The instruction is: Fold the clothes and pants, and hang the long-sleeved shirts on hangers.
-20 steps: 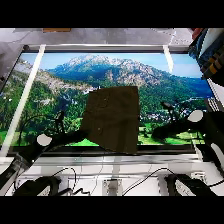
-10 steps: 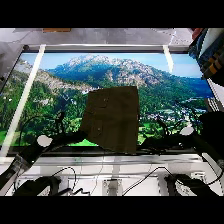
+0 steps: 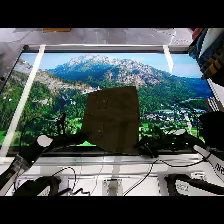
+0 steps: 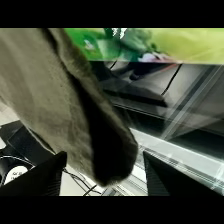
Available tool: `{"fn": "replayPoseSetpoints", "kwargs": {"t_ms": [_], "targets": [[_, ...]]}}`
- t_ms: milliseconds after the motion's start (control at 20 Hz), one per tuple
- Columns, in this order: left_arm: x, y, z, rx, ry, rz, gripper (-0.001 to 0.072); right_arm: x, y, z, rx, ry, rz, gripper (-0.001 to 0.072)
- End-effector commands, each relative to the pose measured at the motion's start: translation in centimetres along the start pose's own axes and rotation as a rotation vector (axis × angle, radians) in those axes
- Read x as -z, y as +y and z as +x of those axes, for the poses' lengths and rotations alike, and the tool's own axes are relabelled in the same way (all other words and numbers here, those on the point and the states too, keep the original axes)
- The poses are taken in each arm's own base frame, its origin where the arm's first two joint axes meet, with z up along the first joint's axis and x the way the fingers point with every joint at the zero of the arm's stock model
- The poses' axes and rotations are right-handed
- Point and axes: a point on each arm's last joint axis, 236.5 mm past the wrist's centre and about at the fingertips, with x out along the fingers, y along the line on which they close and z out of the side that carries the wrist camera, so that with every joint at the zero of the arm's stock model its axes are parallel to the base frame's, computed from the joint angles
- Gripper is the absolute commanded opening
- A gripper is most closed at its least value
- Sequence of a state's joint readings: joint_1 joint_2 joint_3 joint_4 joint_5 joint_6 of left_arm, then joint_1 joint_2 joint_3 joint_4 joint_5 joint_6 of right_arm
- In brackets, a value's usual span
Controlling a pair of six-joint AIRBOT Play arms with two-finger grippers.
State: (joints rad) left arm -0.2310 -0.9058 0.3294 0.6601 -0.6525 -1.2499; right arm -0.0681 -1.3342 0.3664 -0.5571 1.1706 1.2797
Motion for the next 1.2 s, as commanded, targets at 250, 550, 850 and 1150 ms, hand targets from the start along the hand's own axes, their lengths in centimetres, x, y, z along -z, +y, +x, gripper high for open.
{"fn": "replayPoseSetpoints", "kwargs": {"t_ms": [250, 550, 850, 1150], "targets": [[0.6, -0.2, 0.0, 0.01, 0.024, -0.002, 0.0033, -1.9, 2.1, 0.3, -0.104, -0.066, -0.145, 0.0016], [-2.8, -4.3, -2.2, 0.086, -0.039, 0.125, 0.0026, 1.3, 11.5, -4.2, -0.338, -0.021, -0.549, 0.0014], [-12.1, -16.0, -14.7, 0.176, -0.441, 0.57, 0.0025, 4.0, 23.8, -14.8, -0.321, -0.386, -0.997, 0.0014], [-11.9, -25.2, -32.9, 0.238, -0.934, 0.829, 0.0025, 14.3, 33.5, -26.7, -0.335, -0.858, -1.303, 0.0014]]}}
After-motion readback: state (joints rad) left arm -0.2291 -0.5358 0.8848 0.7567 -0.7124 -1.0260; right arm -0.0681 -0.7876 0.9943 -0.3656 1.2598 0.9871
